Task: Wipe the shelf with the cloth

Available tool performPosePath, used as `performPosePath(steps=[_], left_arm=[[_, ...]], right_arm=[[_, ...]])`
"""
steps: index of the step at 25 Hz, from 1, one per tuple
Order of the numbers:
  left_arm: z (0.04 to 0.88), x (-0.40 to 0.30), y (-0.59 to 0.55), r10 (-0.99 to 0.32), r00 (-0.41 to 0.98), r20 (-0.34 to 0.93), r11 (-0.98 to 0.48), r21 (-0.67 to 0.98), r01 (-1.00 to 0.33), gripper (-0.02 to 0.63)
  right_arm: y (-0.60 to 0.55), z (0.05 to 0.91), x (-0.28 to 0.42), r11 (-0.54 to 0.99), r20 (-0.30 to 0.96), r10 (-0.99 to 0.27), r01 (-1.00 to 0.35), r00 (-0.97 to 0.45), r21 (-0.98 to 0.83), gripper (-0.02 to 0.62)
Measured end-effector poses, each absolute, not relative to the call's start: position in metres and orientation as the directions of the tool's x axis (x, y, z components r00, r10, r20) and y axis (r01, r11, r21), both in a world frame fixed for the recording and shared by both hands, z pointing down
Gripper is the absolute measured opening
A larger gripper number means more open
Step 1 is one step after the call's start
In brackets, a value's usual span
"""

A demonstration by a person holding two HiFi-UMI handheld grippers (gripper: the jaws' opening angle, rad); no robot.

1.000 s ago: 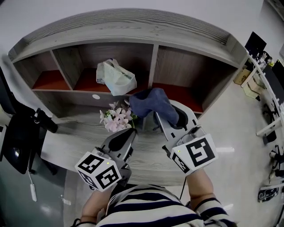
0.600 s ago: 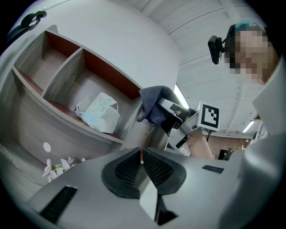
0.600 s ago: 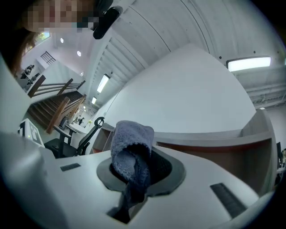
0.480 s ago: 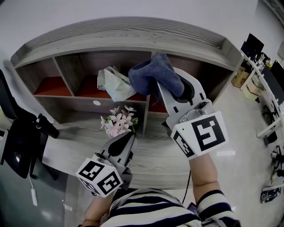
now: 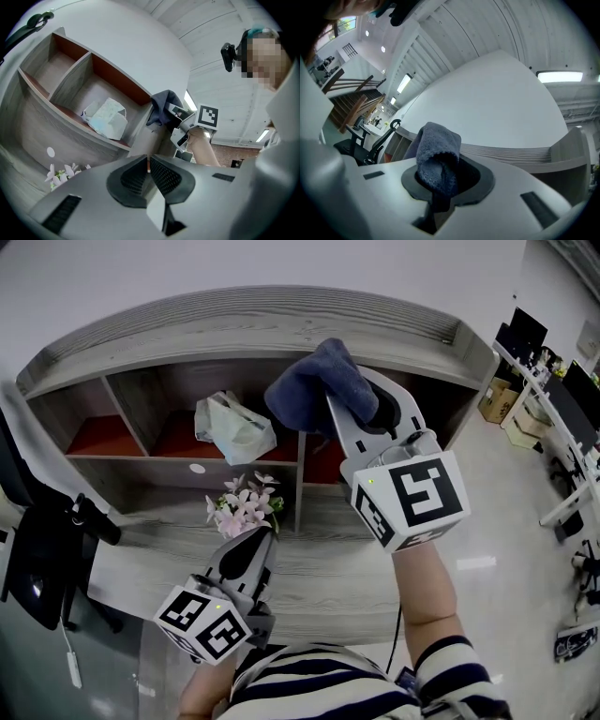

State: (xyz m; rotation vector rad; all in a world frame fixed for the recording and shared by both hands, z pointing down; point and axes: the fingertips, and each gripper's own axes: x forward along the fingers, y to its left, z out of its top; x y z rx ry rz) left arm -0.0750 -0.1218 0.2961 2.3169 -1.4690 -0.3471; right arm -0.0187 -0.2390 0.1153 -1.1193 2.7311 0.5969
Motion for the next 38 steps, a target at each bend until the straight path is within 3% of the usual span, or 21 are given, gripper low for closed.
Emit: performPosePath(steps=[26,38], left_arm=[[0.303,-0.001,-0.148,-0.777,0.629,0.017,-0.561,0.435,-0.705,0.031],[0.3,0.002,-0.146,-0.776,0.631,0.015,-0.572,0.407,-0.713,0.031]], right_arm=[[-0.274,0.122,0.178,0.278,-0.257,-0.908,-0.936,-0.33,0.216,0.069],[-0.247,0.11,0.189,0.303,-0.282,-0.896,-0.936,-0.344,0.179,0.069]])
